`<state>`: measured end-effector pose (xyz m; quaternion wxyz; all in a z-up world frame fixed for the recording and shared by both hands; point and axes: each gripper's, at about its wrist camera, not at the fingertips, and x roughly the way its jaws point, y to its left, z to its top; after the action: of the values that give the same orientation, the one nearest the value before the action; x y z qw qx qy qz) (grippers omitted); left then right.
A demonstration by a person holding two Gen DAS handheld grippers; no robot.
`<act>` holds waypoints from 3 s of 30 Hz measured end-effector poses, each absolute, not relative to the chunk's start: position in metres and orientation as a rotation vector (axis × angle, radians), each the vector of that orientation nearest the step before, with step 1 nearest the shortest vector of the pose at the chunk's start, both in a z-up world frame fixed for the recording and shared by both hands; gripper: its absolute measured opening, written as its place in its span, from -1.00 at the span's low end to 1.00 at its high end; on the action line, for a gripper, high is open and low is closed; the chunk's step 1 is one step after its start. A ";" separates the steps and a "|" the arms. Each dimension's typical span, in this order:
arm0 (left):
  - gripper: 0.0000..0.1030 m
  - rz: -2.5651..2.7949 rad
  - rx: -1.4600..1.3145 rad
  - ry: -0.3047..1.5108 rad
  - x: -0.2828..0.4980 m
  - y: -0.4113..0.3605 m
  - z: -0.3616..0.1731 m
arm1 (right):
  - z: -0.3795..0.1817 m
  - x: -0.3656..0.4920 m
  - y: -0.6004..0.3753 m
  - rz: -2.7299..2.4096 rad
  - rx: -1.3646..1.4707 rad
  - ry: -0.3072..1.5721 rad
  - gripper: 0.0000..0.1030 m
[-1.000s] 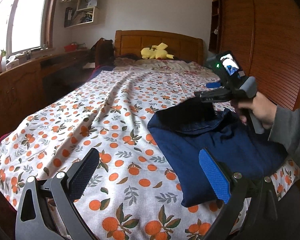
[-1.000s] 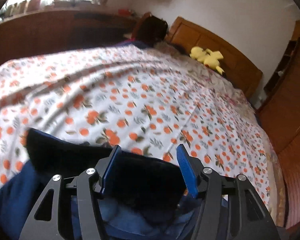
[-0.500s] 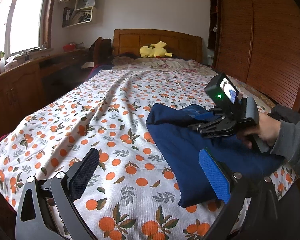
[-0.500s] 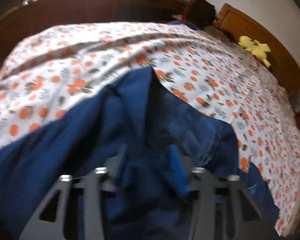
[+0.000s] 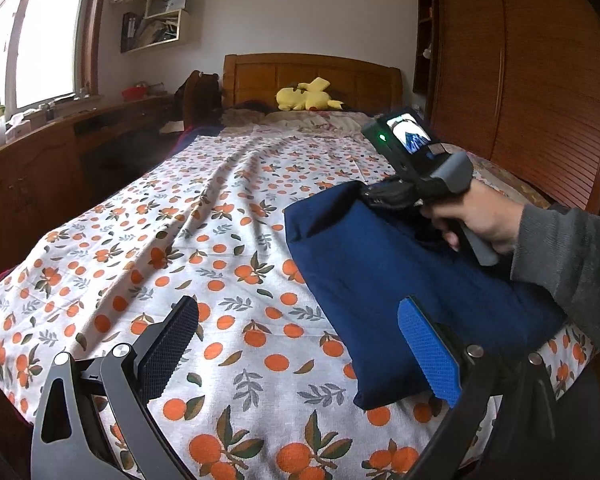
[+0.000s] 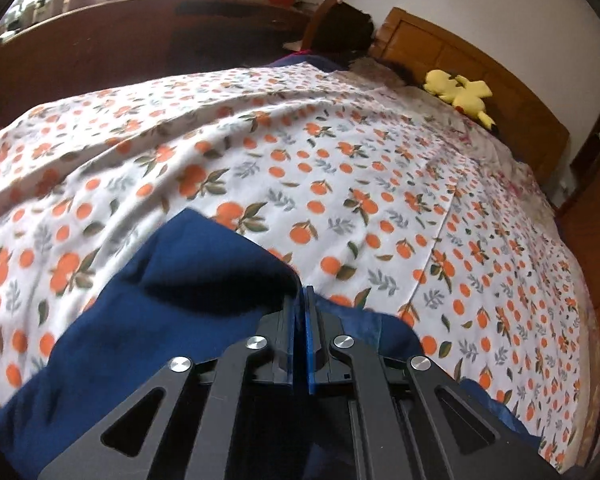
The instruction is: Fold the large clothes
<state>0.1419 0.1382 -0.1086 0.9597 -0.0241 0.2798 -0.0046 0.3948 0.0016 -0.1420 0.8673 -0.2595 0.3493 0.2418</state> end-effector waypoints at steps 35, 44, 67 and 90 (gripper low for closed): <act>0.95 -0.201 0.015 0.601 0.209 -0.003 -0.125 | -0.151 0.416 -0.356 0.124 -0.168 0.948 0.04; 0.95 -0.206 0.014 0.604 0.218 -0.015 -0.127 | -0.182 0.453 -0.370 0.104 -0.105 1.038 0.04; 0.95 -0.231 0.037 0.627 0.216 -0.020 -0.136 | -0.129 0.433 -0.370 0.021 -0.196 0.853 -0.43; 0.95 -0.271 0.075 0.620 0.199 -0.043 -0.138 | -0.129 0.230 -0.371 0.178 -0.161 0.787 0.31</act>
<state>0.1987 -0.0430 -0.1379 0.9426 0.0366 0.3042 -0.1329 0.2295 -0.3714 -0.1295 0.9165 -0.0784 0.3826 0.0864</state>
